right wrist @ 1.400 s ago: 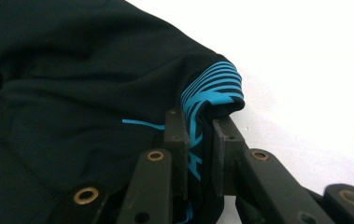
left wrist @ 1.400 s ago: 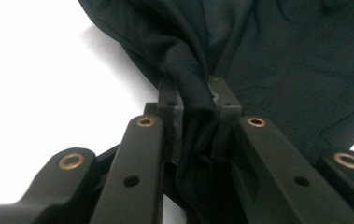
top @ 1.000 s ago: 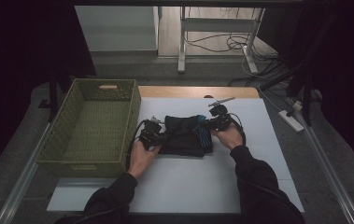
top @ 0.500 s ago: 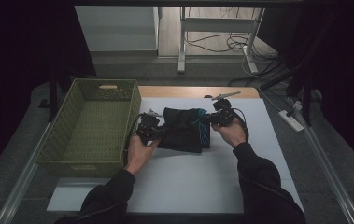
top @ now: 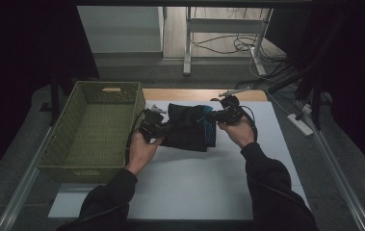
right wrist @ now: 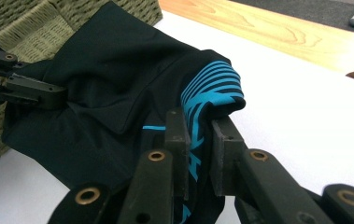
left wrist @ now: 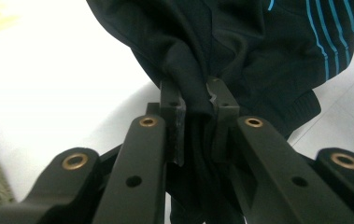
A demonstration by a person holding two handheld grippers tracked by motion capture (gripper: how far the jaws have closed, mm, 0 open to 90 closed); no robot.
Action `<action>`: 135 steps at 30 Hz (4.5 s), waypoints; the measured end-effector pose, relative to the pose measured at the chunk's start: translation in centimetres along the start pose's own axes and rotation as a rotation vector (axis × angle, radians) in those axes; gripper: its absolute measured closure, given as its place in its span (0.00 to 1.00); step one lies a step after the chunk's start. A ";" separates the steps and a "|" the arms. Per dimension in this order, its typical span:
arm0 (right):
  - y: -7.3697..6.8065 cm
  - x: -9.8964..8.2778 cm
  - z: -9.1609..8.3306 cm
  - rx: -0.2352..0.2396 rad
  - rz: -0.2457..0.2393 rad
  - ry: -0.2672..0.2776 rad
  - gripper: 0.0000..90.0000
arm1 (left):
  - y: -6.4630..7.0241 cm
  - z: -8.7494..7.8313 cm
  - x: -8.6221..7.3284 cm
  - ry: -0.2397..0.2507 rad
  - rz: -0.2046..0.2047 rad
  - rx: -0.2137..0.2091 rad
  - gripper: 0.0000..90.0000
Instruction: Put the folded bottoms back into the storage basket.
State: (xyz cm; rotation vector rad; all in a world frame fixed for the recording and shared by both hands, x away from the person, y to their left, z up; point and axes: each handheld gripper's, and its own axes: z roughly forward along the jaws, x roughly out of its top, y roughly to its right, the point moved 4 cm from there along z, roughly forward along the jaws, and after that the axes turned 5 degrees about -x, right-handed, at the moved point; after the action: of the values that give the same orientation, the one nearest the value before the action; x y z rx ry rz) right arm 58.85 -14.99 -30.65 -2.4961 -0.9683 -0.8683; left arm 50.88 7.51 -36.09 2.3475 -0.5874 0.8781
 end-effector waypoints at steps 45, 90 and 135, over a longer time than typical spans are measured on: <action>-6.6 7.4 1.8 0.071 -0.072 0.076 0.89 | -6.1 -9.6 0.6 0.046 -0.044 0.083 0.88; -14.6 12.4 7.3 0.185 -0.128 0.117 0.89 | -12.2 -18.1 -3.3 0.102 -0.146 0.171 0.88; -21.2 13.7 12.0 0.258 -0.157 0.114 0.89 | -15.4 -23.3 -8.0 0.075 -0.213 0.247 0.88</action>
State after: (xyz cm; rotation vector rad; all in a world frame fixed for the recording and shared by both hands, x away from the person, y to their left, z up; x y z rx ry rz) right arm 57.26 12.90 -29.34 -2.1544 -1.1680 -0.8608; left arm 43.60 35.33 -32.32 2.5248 -0.2010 0.9809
